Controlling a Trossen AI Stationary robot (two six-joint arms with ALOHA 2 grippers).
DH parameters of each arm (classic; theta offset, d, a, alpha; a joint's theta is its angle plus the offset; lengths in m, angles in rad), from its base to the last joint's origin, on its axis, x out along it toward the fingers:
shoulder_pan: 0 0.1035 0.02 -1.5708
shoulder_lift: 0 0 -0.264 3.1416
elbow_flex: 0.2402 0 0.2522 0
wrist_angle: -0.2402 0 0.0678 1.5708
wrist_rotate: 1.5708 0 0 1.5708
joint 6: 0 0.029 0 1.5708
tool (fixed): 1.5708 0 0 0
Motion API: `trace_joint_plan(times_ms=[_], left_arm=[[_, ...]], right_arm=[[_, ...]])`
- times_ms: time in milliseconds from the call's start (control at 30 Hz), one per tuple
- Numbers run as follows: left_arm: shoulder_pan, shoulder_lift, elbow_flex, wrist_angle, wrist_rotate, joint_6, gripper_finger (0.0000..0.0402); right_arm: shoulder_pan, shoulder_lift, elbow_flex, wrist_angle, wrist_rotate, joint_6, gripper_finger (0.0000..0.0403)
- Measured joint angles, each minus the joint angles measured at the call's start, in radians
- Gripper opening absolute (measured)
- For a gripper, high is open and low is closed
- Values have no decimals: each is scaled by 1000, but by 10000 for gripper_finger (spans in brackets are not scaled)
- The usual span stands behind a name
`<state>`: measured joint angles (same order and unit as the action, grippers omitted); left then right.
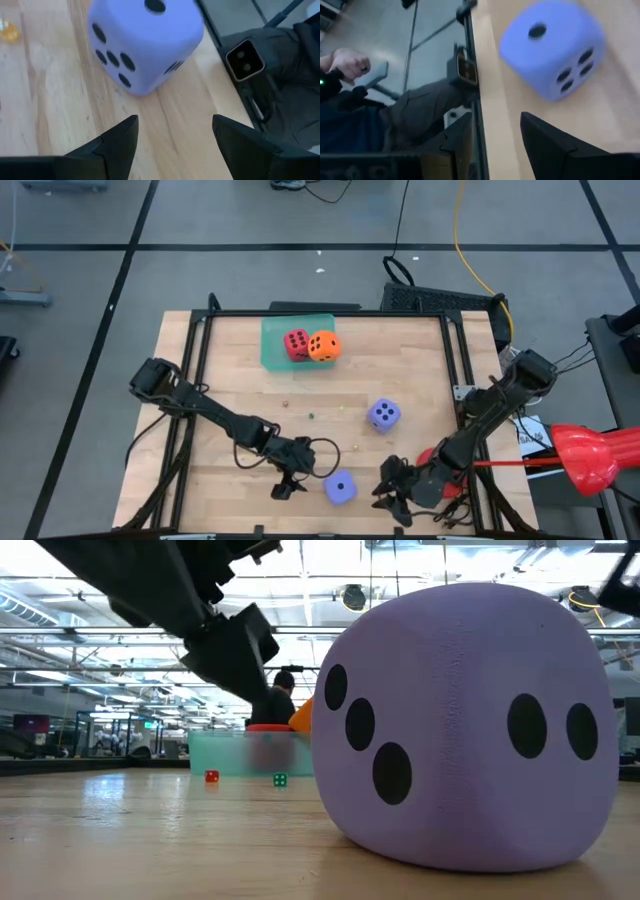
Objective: Pick & Place Dice
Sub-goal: Put the bottom large purple dice into the green bin
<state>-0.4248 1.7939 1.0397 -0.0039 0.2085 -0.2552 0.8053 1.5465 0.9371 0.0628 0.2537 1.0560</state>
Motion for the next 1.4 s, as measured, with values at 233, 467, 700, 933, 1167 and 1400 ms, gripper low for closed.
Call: trace_joint_plan(times_ms=[233, 467, 700, 933, 1167, 1400], left_arm=[[6, 0, 0, 9, -23, 14, 267], [32, 0, 0, 5, -26, 19, 267], [67, 0, 0, -1, -26, 36, 267], [99, 30, 0, -18, -25, 36, 267], [114, 107, 0, 78, 53, 23, 267], [116, 124, 0, 12, 116, -16, 267]], right_arm=[[-24, 93, 0, 126, -145, 62, 153], [-74, 200, 0, 171, -205, 109, 153], [-125, 247, 0, 173, -205, 109, 153], [-165, 247, 0, 188, -204, 55, 153], [-198, 247, 0, 213, -203, 6, 153], [-205, 247, 0, 202, -203, -3, 153]])
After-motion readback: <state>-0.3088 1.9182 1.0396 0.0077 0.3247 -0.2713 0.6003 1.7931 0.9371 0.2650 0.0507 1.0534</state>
